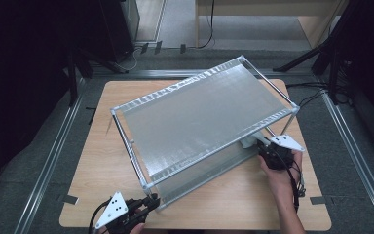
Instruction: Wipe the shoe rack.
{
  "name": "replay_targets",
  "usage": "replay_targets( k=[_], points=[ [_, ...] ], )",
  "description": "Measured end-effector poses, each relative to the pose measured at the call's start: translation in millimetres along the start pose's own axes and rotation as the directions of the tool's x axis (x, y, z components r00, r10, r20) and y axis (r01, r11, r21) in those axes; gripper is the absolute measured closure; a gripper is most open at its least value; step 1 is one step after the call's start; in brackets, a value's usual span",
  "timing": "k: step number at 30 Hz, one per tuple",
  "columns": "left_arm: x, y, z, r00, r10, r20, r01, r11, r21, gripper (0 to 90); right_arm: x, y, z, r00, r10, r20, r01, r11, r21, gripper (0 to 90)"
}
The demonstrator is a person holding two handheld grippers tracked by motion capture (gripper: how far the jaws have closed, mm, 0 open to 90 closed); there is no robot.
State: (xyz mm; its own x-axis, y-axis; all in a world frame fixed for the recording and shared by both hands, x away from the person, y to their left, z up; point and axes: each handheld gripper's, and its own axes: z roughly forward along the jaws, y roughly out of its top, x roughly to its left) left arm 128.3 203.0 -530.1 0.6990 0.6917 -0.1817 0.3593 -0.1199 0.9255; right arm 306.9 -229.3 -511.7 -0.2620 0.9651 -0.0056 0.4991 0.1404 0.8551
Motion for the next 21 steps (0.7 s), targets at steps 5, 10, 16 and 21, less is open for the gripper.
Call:
replay_targets(
  k=[5, 10, 16, 21],
  points=[
    [-1.2, 0.0, 2.5, 1.0000, 0.001, -0.004, -0.001, 1.0000, -0.005, 78.9, 7.7, -8.1, 11.5, 0.9989, -0.023, -0.041, 0.025, 0.998, 0.053, 83.8],
    [-0.9, 0.7, 8.3, 1.0000, 0.002, 0.007, -0.002, 0.9999, -0.014, 78.8, 31.0, -18.0, 20.7, 0.9894, -0.077, -0.123, 0.090, 0.990, 0.104, 84.6],
    [-0.9, 0.8, 8.6, 1.0000, 0.005, 0.008, -0.005, 0.9999, -0.014, 78.9, 77.5, -26.6, 19.6, 0.9632, -0.142, -0.229, 0.172, 0.978, 0.121, 84.6],
    [-0.8, 1.0, 8.8, 1.0000, 0.004, 0.008, -0.004, 0.9999, -0.012, 78.9, 135.9, -36.9, 9.7, 0.9116, -0.206, -0.356, 0.256, 0.961, 0.100, 84.5]
  ],
)
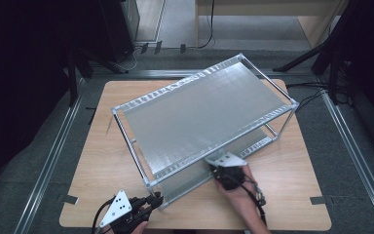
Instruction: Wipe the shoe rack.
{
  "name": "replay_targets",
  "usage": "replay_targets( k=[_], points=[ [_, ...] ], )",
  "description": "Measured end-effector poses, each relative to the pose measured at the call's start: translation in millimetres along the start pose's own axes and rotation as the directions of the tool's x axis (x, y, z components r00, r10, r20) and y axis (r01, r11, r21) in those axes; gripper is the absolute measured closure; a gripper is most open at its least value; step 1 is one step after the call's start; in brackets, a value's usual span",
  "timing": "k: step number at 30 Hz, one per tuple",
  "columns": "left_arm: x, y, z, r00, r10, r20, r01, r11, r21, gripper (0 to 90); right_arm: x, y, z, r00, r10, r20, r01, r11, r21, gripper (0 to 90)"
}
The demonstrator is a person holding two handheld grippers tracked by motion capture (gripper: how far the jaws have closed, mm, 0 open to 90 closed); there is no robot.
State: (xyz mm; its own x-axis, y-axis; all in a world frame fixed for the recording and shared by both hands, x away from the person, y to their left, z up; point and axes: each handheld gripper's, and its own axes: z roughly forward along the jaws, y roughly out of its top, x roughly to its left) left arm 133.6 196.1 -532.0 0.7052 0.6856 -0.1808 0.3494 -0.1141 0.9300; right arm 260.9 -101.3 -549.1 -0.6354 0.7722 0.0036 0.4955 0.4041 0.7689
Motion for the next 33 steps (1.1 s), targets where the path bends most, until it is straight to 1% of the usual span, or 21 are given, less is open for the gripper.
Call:
replay_targets(
  k=[3, 5, 7, 8, 10, 11, 13, 14, 15, 17, 18, 20, 22, 23, 24, 25, 26, 28, 29, 31, 33],
  points=[
    [0.1, -0.2, 0.0, 1.0000, -0.001, 0.001, 0.001, 1.0000, -0.001, 78.8, 37.7, 2.1, 4.5, 0.9949, -0.053, -0.086, 0.053, 0.999, -0.002, 84.3],
    [0.0, -0.2, -0.1, 1.0000, -0.002, 0.000, 0.002, 1.0000, 0.000, 78.8, 56.9, 3.0, 6.3, 0.9859, -0.081, -0.147, 0.081, 0.997, -0.006, 84.3],
    [0.1, -0.1, -0.1, 1.0000, -0.001, 0.000, 0.001, 1.0000, 0.000, 78.9, 72.7, 2.6, 7.2, 0.9768, -0.082, -0.197, 0.082, 0.997, -0.010, 84.2],
    [0.2, -0.1, 0.0, 1.0000, 0.000, 0.001, 0.000, 1.0000, 0.001, 78.9, 77.4, 2.4, 7.4, 0.9735, -0.084, -0.212, 0.084, 0.996, -0.011, 84.2],
    [0.8, -0.1, 0.0, 1.0000, 0.003, 0.005, -0.003, 1.0000, 0.001, 78.9, 85.0, 2.3, 7.0, 0.9661, -0.109, -0.234, 0.108, 0.994, -0.018, 84.2],
    [0.8, -0.1, 0.2, 1.0000, 0.002, 0.007, -0.002, 1.0000, 0.001, 78.9, 85.9, 2.1, 6.5, 0.9654, -0.108, -0.237, 0.107, 0.994, -0.018, 84.2],
    [0.2, -0.1, 0.7, 1.0000, 0.003, 0.007, -0.003, 1.0000, 0.000, 78.9, 81.1, 2.0, 6.1, 0.9637, -0.104, -0.246, 0.103, 0.995, -0.019, 84.3],
    [0.1, -0.1, 0.8, 1.0000, 0.004, 0.006, -0.004, 1.0000, 0.000, 79.0, 77.0, 2.0, 5.9, 0.9660, -0.097, -0.240, 0.096, 0.995, -0.016, 84.3],
    [0.2, 0.0, 0.8, 1.0000, 0.005, 0.005, -0.005, 1.0000, 0.001, 79.0, 71.1, 2.0, 5.4, 0.9714, -0.095, -0.218, 0.094, 0.995, -0.014, 84.3],
    [0.3, 0.1, 1.2, 1.0000, 0.007, 0.007, -0.007, 1.0000, 0.001, 79.0, 55.5, 1.1, 4.3, 0.9812, -0.065, -0.182, 0.064, 0.998, -0.012, 84.2],
    [0.3, 0.2, 1.5, 0.9999, 0.007, 0.007, -0.007, 1.0000, 0.000, 79.0, 46.3, 0.5, 2.9, 0.9864, -0.043, -0.159, 0.041, 0.999, -0.010, 84.2],
    [0.2, 0.3, 1.6, 0.9999, 0.008, 0.006, -0.008, 1.0000, 0.001, 79.0, 26.8, -0.2, -0.7, 0.9953, -0.025, -0.094, 0.025, 1.000, -0.004, 84.1],
    [0.1, 0.4, 1.4, 0.9999, 0.009, 0.006, -0.009, 1.0000, 0.003, 79.0, 4.6, -1.2, -4.9, 0.9987, 0.029, -0.042, -0.029, 1.000, -0.002, 84.0],
    [-0.2, 0.5, 1.4, 0.9999, 0.010, 0.004, -0.010, 0.9999, 0.003, 79.1, -4.0, -1.7, -6.4, 0.9987, 0.046, -0.024, -0.046, 0.999, -0.004, 83.9],
    [-0.3, 0.5, 1.3, 0.9999, 0.010, 0.003, -0.010, 0.9999, 0.004, 79.1, -18.8, -2.9, -8.7, 0.9976, 0.068, 0.008, -0.068, 0.998, -0.008, 83.8],
    [-0.2, 0.4, 1.4, 0.9999, 0.010, 0.004, -0.010, 0.9999, 0.003, 79.1, -30.7, -4.0, -10.9, 0.9954, 0.088, 0.038, -0.088, 0.996, -0.008, 83.8],
    [-0.2, 0.3, 1.4, 0.9999, 0.010, 0.004, -0.010, 0.9999, 0.002, 79.1, -41.7, -5.4, -12.8, 0.9934, 0.087, 0.075, -0.087, 0.996, -0.010, 83.7],
    [-0.2, 0.2, 1.5, 0.9999, 0.011, 0.004, -0.011, 0.9999, 0.001, 79.1, -62.3, -7.8, -17.5, 0.9834, 0.107, 0.146, -0.106, 0.994, -0.020, 83.5],
    [-0.1, 0.1, 1.5, 0.9999, 0.011, 0.004, -0.011, 0.9999, 0.001, 79.1, -69.4, -8.7, -19.4, 0.9780, 0.115, 0.174, -0.112, 0.993, -0.026, 83.4],
    [0.0, 0.0, 1.5, 0.9999, 0.012, 0.005, -0.012, 0.9999, 0.000, 79.2, -89.3, -11.5, -25.3, 0.9620, 0.148, 0.229, -0.143, 0.989, -0.039, 82.9],
    [-0.1, 0.0, 1.5, 0.9999, 0.010, 0.005, -0.010, 0.9999, 0.000, 79.1, -103.6, -14.6, -29.6, 0.9401, 0.161, 0.300, -0.153, 0.987, -0.051, 81.8]
  ],
)
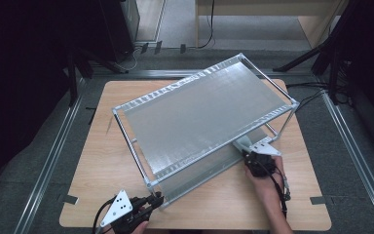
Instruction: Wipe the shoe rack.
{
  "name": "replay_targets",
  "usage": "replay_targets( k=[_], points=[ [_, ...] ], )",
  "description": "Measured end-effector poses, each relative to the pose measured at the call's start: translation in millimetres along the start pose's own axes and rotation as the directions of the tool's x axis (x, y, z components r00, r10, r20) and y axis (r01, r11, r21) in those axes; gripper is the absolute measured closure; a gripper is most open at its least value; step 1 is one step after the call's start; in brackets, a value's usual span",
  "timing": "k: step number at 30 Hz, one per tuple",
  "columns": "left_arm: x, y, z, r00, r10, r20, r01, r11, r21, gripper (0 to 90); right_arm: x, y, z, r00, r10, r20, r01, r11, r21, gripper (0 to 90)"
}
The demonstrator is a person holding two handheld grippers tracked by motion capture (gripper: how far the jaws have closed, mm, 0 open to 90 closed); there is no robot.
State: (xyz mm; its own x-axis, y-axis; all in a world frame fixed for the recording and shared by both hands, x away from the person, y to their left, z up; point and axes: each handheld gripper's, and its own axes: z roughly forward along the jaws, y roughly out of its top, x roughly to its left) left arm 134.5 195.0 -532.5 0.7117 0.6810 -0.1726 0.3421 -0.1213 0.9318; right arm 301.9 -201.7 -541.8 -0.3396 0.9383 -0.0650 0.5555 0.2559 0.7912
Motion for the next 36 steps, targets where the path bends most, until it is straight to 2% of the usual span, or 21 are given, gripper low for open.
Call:
replay_targets(
  k=[1, 2, 4, 6, 8, 11, 13, 15, 17, 20, 22, 24, 25, 26, 27, 28, 29, 30, 32, 33, 36],
  points=[
    [0.0, 0.0, 0.1, 1.0000, 0.000, -0.001, 0.000, 1.0000, 0.000, 79.1, -5.5, -1.1, 0.4, 0.9992, 0.000, 0.040, 0.001, 1.000, -0.005, 81.7],
    [-0.2, 0.1, 0.4, 1.0000, -0.001, -0.002, 0.001, 1.0000, 0.000, 79.1, -9.4, -2.5, 0.8, 0.9985, 0.011, 0.053, -0.011, 1.000, -0.007, 81.8],
    [-0.8, 0.3, 1.0, 0.9999, -0.002, -0.012, 0.002, 1.0000, -0.001, 79.1, -9.7, -4.0, 0.9, 0.9989, 0.021, 0.042, -0.021, 1.000, -0.012, 82.1],
    [-0.8, 0.6, 1.8, 0.9998, -0.011, -0.019, 0.010, 0.9999, -0.003, 79.1, -1.4, -4.5, -0.4, 0.9997, 0.020, 0.017, -0.020, 1.000, -0.004, 82.2],
    [-0.5, 1.1, 2.6, 0.9996, -0.015, -0.025, 0.015, 0.9999, -0.003, 79.0, 12.3, -6.3, -2.6, 0.9998, 0.009, -0.016, -0.009, 1.000, -0.003, 82.2],
    [1.3, 1.4, 3.6, 0.9994, -0.024, -0.025, 0.024, 0.9997, -0.004, 78.8, 42.2, -9.7, -6.2, 0.9959, -0.041, -0.080, 0.042, 0.999, 0.003, 82.1],
    [1.8, 1.4, 4.2, 0.9993, -0.031, -0.021, 0.031, 0.9995, -0.007, 78.6, 64.2, -10.8, -8.9, 0.9879, -0.078, -0.134, 0.080, 0.997, 0.006, 82.1],
    [1.9, 1.4, 4.7, 0.9993, -0.033, -0.019, 0.033, 0.9994, -0.008, 78.5, 86.2, -10.7, -11.6, 0.9745, -0.108, -0.197, 0.111, 0.994, 0.005, 82.1],
    [1.8, 1.5, 5.1, 0.9993, -0.033, -0.017, 0.032, 0.9995, -0.006, 78.5, 108.6, -10.8, -14.6, 0.9545, -0.141, -0.263, 0.147, 0.989, 0.001, 82.2],
    [1.8, 1.5, 5.6, 0.9994, -0.032, -0.013, 0.032, 0.9995, -0.006, 78.5, 142.0, -12.6, -20.2, 0.9115, -0.188, -0.366, 0.197, 0.980, -0.011, 82.3],
    [1.7, 1.7, 5.8, 0.9995, -0.030, -0.011, 0.030, 0.9995, -0.004, 78.5, 161.9, -14.7, -24.6, 0.8705, -0.214, -0.443, 0.228, 0.973, -0.022, 82.3],
    [1.1, 1.8, 6.4, 0.9997, -0.025, -0.005, 0.025, 0.9997, -0.002, 78.6, 177.7, -16.7, -28.5, 0.8158, -0.244, -0.524, 0.264, 0.964, -0.037, 82.3],
    [0.5, 1.7, 6.8, 0.9997, -0.023, -0.003, 0.023, 0.9997, -0.001, 78.6, 184.7, -17.6, -30.7, 0.7919, -0.260, -0.552, 0.283, 0.958, -0.047, 82.2],
    [-0.1, 1.6, 7.0, 0.9997, -0.022, -0.004, 0.022, 0.9998, -0.002, 78.6, 190.4, -18.2, -32.7, 0.7719, -0.281, -0.570, 0.304, 0.951, -0.057, 82.2],
    [-0.2, 1.6, 7.0, 0.9998, -0.021, -0.005, 0.021, 0.9998, -0.002, 78.7, 194.6, -18.4, -34.0, 0.7625, -0.308, -0.569, 0.324, 0.943, -0.076, 82.4],
    [0.0, 1.6, 6.8, 0.9997, -0.023, -0.002, 0.023, 0.9997, -0.001, 78.7, 196.2, -18.0, -34.5, 0.7624, -0.327, -0.558, 0.340, 0.937, -0.085, 82.9],
    [0.1, 1.5, 6.7, 0.9997, -0.022, -0.002, 0.022, 0.9997, -0.001, 78.7, 195.2, -16.5, -33.4, 0.7603, -0.332, -0.559, 0.342, 0.936, -0.090, 83.2],
    [0.0, 1.5, 6.6, 0.9998, -0.020, -0.003, 0.020, 0.9998, -0.001, 78.7, 191.8, -15.1, -31.1, 0.7668, -0.318, -0.558, 0.325, 0.941, -0.090, 83.5],
    [0.1, 1.5, 6.5, 0.9998, -0.018, -0.003, 0.018, 0.9998, 0.001, 78.8, 181.9, -12.3, -26.0, 0.7871, -0.290, -0.545, 0.294, 0.952, -0.082, 83.9],
    [0.2, 1.5, 6.4, 0.9998, -0.017, -0.003, 0.017, 0.9999, 0.001, 78.8, 173.1, -10.3, -22.1, 0.8040, -0.263, -0.533, 0.268, 0.961, -0.071, 83.9],
    [0.4, 1.3, 6.3, 0.9999, -0.017, 0.000, 0.017, 0.9999, 0.001, 78.8, 149.0, -5.9, -13.9, 0.8490, -0.215, -0.483, 0.216, 0.975, -0.054, 83.9]
  ],
)
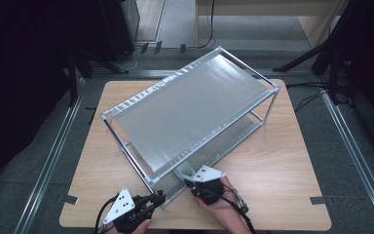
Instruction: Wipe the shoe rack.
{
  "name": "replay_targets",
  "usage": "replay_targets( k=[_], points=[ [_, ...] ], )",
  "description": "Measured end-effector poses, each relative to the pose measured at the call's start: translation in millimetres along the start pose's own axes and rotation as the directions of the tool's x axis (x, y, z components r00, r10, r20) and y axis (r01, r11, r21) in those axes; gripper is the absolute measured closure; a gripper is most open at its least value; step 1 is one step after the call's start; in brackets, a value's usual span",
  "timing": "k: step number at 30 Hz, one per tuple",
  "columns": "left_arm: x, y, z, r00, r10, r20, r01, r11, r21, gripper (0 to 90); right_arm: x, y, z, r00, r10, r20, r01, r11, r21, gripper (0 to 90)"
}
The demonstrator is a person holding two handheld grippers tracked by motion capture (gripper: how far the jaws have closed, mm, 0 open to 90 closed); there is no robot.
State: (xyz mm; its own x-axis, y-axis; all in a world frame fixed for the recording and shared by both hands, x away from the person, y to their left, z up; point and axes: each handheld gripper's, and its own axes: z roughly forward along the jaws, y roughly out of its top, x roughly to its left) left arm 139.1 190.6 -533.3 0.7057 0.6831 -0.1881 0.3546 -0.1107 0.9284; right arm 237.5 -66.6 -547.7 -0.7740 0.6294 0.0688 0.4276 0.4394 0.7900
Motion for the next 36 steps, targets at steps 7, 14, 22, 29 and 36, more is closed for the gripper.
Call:
replay_targets(
  k=[7, 14, 22, 29, 36],
  points=[
    [0.0, -0.4, -0.3, 1.0000, 0.000, 0.000, 0.000, 1.0000, 0.000, 78.8, -72.0, -11.0, -25.4, 0.9586, 0.157, 0.237, -0.159, 0.987, -0.013, 83.4],
    [0.5, -0.9, -0.5, 1.0000, 0.000, 0.004, 0.000, 1.0000, -0.001, 78.8, -135.8, -29.7, -65.8, 0.8482, 0.323, 0.420, -0.315, 0.945, -0.090, 83.7],
    [0.0, 0.3, 1.2, 1.0000, -0.004, -0.002, 0.004, 1.0000, 0.004, 78.7, -160.8, -44.6, -110.9, 0.7449, 0.448, 0.495, -0.398, 0.893, -0.209, 83.9],
    [-0.4, 2.8, 8.6, 0.9996, -0.021, -0.021, 0.021, 0.9998, 0.002, 78.5, -136.1, -36.3, -151.6, 0.7594, 0.419, 0.498, -0.315, 0.906, -0.281, 83.0],
    [0.0, 6.2, 16.4, 0.9979, -0.035, -0.054, 0.035, 0.9994, 0.000, 78.4, -143.6, -63.8, -150.6, 0.6890, 0.441, 0.575, -0.379, 0.896, -0.233, 81.6]
  ],
)
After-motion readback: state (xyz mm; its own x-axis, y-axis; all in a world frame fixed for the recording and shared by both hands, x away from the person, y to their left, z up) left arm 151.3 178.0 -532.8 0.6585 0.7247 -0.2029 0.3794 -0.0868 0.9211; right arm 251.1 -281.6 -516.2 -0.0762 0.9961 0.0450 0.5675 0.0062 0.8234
